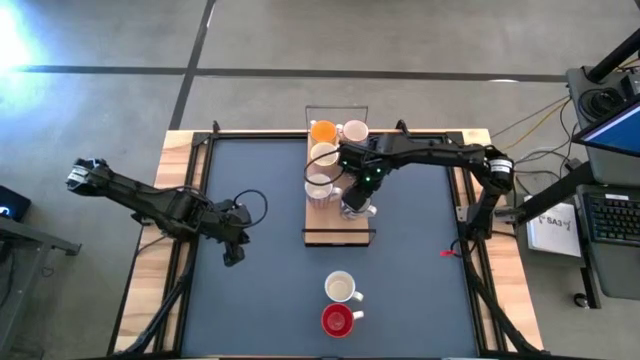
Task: Place coffee mugs
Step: Put the blue mug on the shelf
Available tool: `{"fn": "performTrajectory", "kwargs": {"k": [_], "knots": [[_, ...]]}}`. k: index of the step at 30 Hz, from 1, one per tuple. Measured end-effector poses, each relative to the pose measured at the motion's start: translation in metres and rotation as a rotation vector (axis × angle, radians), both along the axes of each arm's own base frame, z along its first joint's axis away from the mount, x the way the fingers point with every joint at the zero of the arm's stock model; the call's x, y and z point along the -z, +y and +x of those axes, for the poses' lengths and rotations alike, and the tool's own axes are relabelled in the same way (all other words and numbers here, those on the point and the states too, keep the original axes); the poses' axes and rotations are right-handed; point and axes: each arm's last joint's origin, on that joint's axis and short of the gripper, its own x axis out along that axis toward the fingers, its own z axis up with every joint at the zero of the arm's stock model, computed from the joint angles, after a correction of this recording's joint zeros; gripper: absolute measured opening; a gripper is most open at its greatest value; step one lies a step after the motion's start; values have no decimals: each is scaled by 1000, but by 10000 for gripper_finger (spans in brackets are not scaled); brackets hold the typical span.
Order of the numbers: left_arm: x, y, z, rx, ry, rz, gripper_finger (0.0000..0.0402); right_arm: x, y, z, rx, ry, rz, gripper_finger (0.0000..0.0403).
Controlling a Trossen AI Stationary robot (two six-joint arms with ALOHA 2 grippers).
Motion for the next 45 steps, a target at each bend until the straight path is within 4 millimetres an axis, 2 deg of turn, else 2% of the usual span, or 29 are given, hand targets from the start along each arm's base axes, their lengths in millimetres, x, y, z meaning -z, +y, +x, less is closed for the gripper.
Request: {"fn": "performTrajectory", "kwargs": {"k": [7, 31, 45], "knots": [[0, 0, 0, 0, -4, -1, 29, 1, -3, 6, -3, -9, -11, 18], [0, 0, 1, -2, -5, 0, 29, 0, -16, 5, 59, -5, -122, 18], [1, 0, 1, -4, -7, 0, 29, 1, -13, -1, 48, 51, -72, 20]]}}
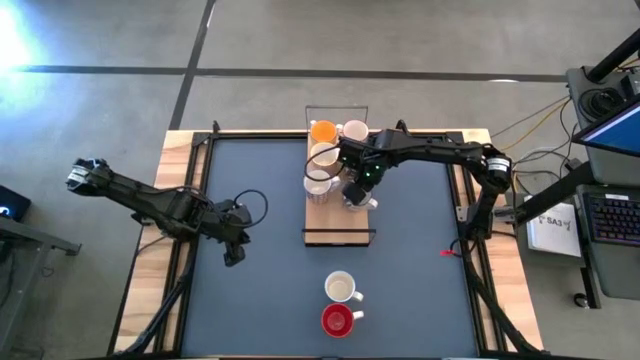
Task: Place coffee mugs
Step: Put the blue mug on the shelf
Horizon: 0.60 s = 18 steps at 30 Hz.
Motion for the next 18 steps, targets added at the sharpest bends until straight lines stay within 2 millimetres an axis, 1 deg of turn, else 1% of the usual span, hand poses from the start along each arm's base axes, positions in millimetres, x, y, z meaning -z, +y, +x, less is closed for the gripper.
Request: {"fn": "performTrajectory", "kwargs": {"k": [18], "knots": [[0, 1, 1, -18, -4, -9, 29, 0, -9, -3, 21, 10, -34, 22]]}}
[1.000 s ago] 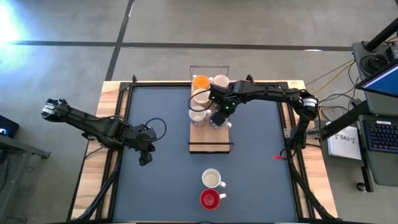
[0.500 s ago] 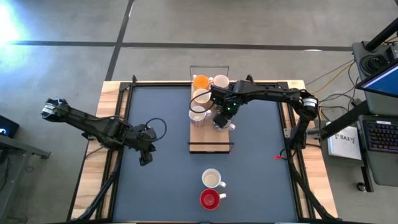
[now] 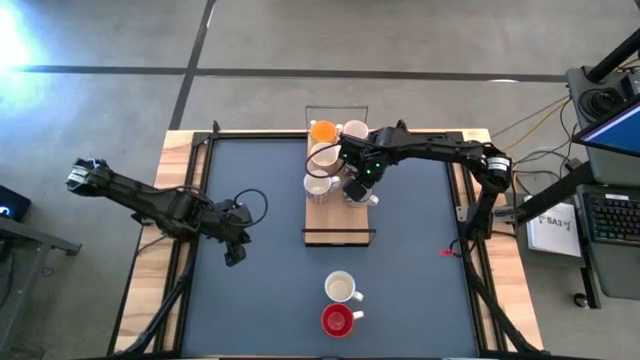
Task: Place coffee mugs
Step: Put the blue mug on the shelf
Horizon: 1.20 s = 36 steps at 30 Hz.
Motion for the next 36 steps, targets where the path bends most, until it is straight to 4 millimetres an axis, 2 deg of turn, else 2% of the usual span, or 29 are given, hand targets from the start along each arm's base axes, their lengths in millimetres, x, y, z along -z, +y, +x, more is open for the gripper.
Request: {"fn": "performTrajectory", "kwargs": {"k": [36], "knots": [[0, 1, 0, -7, -1, 1, 29, 0, 1, 1, -25, -15, 27, 23]]}}
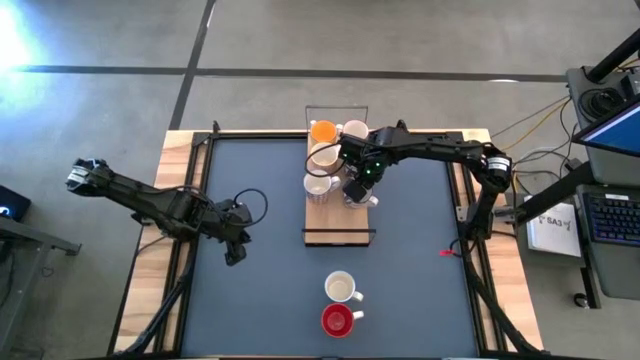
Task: Place coffee mugs
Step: Put the blue mug on the shelf
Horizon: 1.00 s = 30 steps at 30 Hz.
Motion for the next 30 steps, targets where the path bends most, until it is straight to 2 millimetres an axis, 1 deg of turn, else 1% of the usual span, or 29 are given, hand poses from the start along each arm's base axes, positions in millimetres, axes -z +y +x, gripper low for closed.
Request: {"fn": "performTrajectory", "kwargs": {"k": [14, 24, 30], "knots": [[0, 0, 1, -4, -6, -4, 29, 0, 0, 0, -15, -1, -3, 25], [0, 0, 1, -7, -6, -6, 29, -1, 0, 0, -16, -7, -4, 71], [0, 0, 1, -10, -5, -6, 29, -1, 0, 0, -16, -7, -4, 81]]}}
